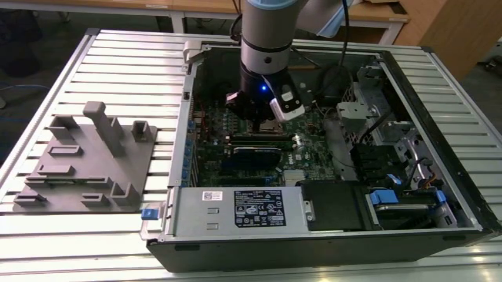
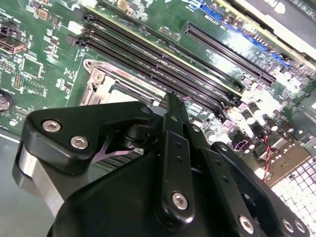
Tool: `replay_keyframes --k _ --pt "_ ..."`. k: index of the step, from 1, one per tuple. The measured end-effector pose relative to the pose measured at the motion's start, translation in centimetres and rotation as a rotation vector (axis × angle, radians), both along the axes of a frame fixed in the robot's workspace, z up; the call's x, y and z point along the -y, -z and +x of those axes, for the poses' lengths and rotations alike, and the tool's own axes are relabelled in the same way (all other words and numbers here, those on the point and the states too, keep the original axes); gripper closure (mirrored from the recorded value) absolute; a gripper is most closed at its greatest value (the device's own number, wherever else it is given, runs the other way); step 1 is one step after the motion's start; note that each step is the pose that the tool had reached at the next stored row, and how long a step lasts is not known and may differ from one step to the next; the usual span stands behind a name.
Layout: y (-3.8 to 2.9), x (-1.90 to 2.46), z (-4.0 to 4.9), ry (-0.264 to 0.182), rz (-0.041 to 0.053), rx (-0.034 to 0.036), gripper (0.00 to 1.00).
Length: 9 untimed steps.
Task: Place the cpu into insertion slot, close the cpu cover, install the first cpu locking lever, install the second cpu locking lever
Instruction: 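Install the second cpu locking lever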
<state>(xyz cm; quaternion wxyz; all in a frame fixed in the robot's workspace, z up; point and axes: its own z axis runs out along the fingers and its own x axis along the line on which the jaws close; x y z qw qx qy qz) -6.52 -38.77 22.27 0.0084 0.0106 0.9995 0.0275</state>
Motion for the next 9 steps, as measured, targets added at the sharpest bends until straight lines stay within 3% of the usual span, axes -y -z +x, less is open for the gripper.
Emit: replay_keyframes --k 9 --pt "0.18 0.00 -0.29 0.000 0.0002 0.0003 0.90"
